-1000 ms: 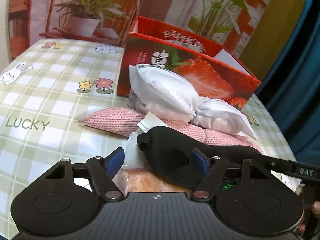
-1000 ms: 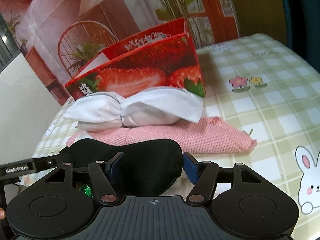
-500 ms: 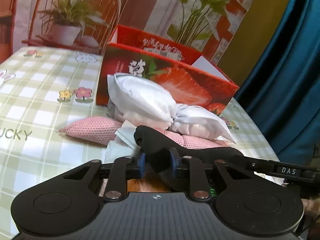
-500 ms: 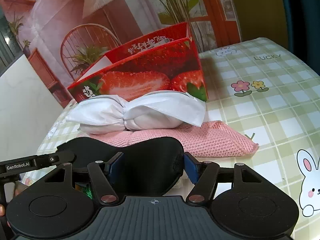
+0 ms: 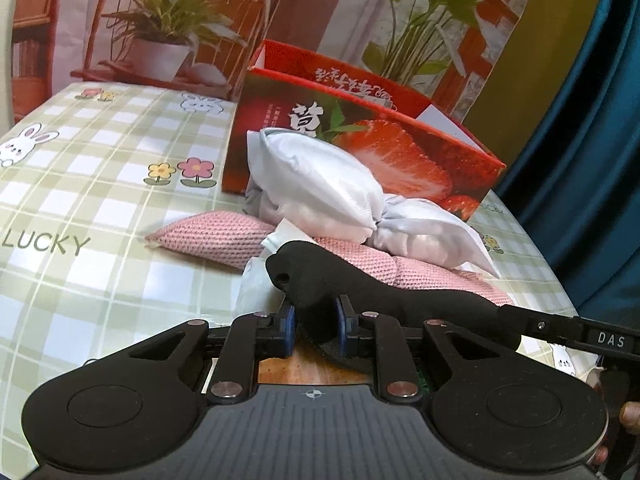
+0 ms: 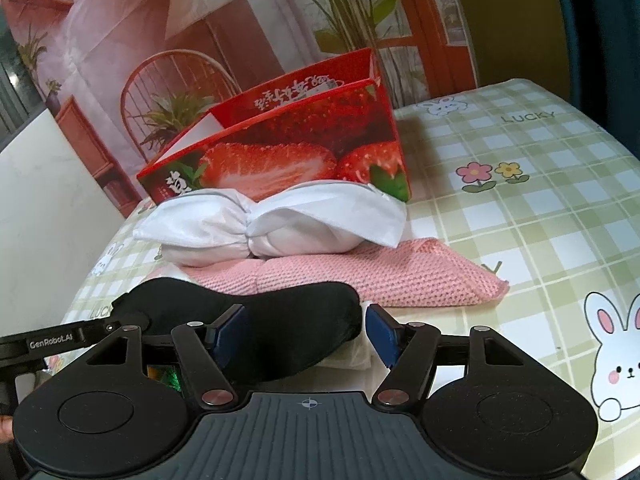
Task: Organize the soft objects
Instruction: 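Lower both tools onto the black eye mask and close both grippers on it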
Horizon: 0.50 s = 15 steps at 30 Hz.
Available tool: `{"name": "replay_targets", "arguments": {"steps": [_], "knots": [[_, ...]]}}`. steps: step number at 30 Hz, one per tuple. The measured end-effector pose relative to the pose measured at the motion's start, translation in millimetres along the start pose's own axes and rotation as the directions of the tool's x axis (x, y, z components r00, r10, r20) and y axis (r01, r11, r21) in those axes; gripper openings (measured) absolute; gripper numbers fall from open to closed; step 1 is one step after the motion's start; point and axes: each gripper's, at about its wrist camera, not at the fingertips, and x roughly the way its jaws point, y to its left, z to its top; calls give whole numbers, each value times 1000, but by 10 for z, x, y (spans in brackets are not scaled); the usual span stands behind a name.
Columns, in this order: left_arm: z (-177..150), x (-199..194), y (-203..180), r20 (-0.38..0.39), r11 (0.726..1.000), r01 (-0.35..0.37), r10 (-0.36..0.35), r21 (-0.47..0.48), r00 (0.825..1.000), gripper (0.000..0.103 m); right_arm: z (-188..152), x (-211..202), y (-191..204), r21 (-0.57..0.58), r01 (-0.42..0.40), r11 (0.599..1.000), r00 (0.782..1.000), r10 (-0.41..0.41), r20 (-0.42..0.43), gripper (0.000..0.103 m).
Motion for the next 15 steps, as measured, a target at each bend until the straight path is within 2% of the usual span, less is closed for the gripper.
{"name": "replay_targets", "arguments": {"steps": [6, 15], "knots": [[-17, 38, -8, -12, 1000, -15, 15, 11, 1000, 22, -40, 27, 68, -57, 2, 998, 1000, -2, 10, 63], [-32, 77, 3, -21, 1000, -23, 23, 12, 1000, 24, -82, 82, 33, -45, -5, 999, 1000, 5, -6, 63]]}}
